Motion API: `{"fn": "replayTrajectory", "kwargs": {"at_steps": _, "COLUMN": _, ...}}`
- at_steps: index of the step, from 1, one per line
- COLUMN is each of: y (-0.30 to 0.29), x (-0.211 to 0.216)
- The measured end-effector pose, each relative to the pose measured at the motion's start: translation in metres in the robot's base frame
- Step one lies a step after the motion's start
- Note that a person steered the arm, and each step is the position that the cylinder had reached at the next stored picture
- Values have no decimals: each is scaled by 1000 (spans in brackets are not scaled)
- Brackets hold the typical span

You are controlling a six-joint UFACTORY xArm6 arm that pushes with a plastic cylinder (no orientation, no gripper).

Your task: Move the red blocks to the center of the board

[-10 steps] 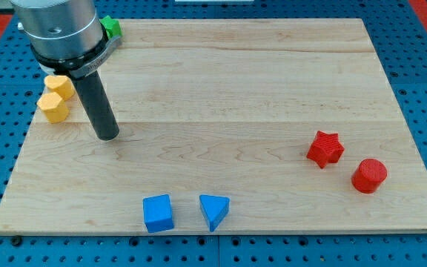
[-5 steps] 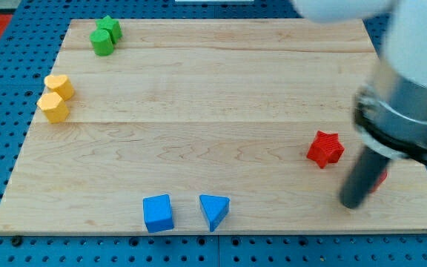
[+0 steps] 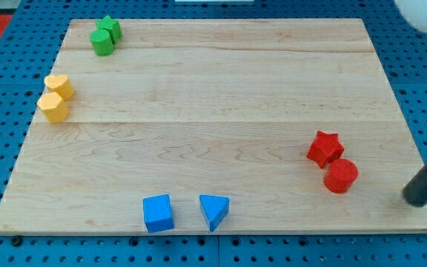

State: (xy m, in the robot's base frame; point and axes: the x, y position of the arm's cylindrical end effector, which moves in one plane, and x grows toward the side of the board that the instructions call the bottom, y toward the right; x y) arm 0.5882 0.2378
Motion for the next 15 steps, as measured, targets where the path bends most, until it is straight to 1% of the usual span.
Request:
{"fn": "replayTrajectory", "kwargs": {"at_steps": 1, "y": -47, "x": -10}}
{"fn": "replayTrajectory", "kwargs": {"at_steps": 3, "y": -62, "x": -100}}
{"fn": "replayTrajectory", "kwargs": {"at_steps": 4, "y": -66, "x": -137}}
{"fn": "replayTrajectory", "kwargs": {"at_steps": 5, "y": -44, "x": -135}}
{"fn": "replayTrajectory", "kwargs": {"at_steps": 6, "y": 3, "x": -107}}
{"fn": "replayTrajectory", "kwargs": {"at_steps": 7, "y": -55, "x": -128}}
{"fn": "replayTrajectory", "kwargs": {"at_steps": 8, "y": -138, "x": -187}}
{"fn": "replayTrajectory", "kwargs": {"at_steps": 9, "y": -171, "x": -214}}
{"fn": "replayTrajectory", "kwargs": {"at_steps": 10, "y": -68, "x": -196}}
{"fn": "replayTrajectory", "kwargs": {"at_steps": 11, "y": -52, "x": -111}}
{"fn": "replayTrajectory", "kwargs": {"at_steps": 12, "y": -60, "x": -39}}
{"fn": "replayTrajectory", "kwargs": {"at_steps": 13, "y": -105, "x": -58}}
{"fn": "replayTrajectory", "kwargs": {"at_steps": 14, "y": -107, "x": -100}}
{"fn": "replayTrajectory", "kwargs": {"at_steps": 15, "y": -128, "x": -143}}
